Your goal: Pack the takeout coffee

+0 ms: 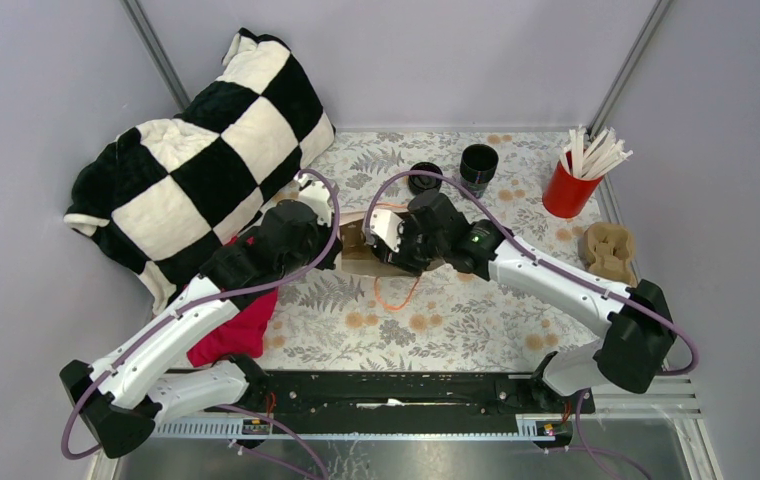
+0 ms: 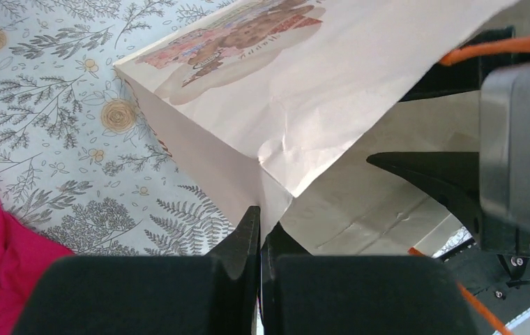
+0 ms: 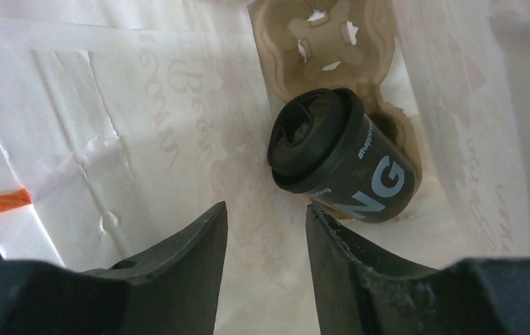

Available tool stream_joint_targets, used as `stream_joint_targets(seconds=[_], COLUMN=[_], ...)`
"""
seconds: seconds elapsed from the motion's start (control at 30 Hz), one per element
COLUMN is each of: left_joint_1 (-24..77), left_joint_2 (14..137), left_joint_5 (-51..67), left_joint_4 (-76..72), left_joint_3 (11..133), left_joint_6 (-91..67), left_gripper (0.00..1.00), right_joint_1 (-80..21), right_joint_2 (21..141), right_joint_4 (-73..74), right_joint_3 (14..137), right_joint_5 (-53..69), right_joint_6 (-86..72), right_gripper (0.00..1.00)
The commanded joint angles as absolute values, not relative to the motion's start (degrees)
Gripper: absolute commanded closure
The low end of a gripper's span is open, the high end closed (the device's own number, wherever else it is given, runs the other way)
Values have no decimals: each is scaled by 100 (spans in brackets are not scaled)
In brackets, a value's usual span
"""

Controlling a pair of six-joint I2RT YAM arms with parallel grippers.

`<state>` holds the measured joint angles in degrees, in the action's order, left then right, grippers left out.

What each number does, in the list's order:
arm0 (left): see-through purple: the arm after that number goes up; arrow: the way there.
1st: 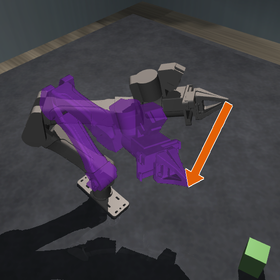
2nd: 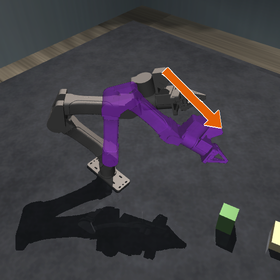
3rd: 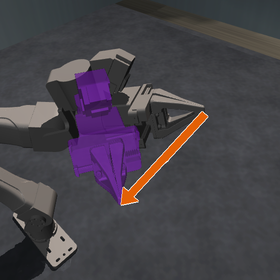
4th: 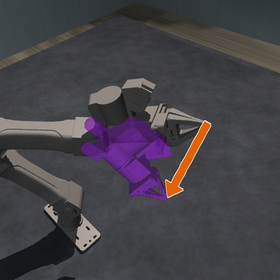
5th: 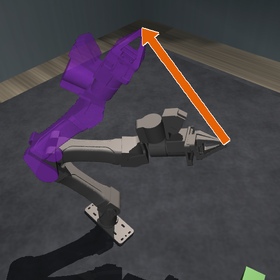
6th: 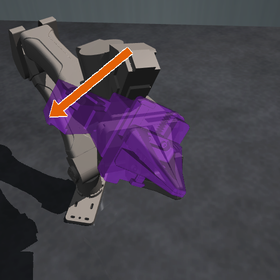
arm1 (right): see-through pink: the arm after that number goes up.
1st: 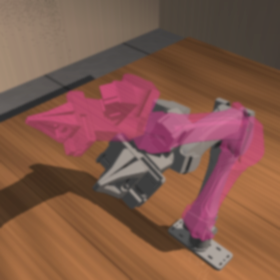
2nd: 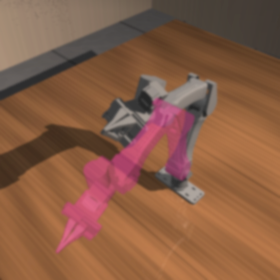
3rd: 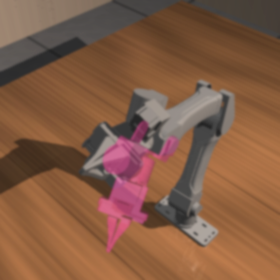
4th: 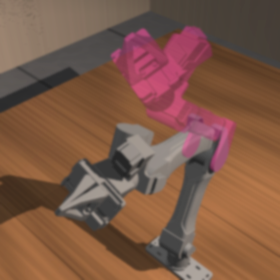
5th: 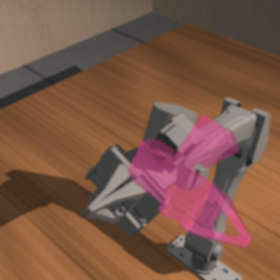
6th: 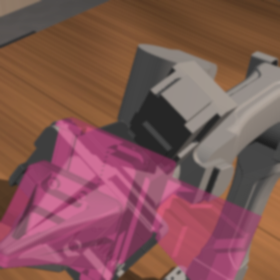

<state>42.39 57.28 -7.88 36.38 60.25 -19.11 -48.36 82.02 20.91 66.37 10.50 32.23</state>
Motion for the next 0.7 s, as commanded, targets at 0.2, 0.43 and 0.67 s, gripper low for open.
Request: stream_joint_targets(seconds=[0.2,0.43,0.67], left_joint_1=[4236,4235,4236], left_joint_2=[5782,5720,5797], left_joint_5=[-588,-718,-567], left_joint_4=[3506,3532,3539], left_joint_3=[6260,6227,6249], left_joint_6=[-1925,-1884,-1804], left_gripper=[100,100,100], right_joint_1=[-4955,-4948,-4978], right_joint_2=[8316,7894,8389], right_joint_4=[1607,1760,2075], right_joint_3=[6805,6247,6744], right_joint_5=[921,973,968], right_joint_6=[4288,4404,4945], right_gripper=[30,35,45])
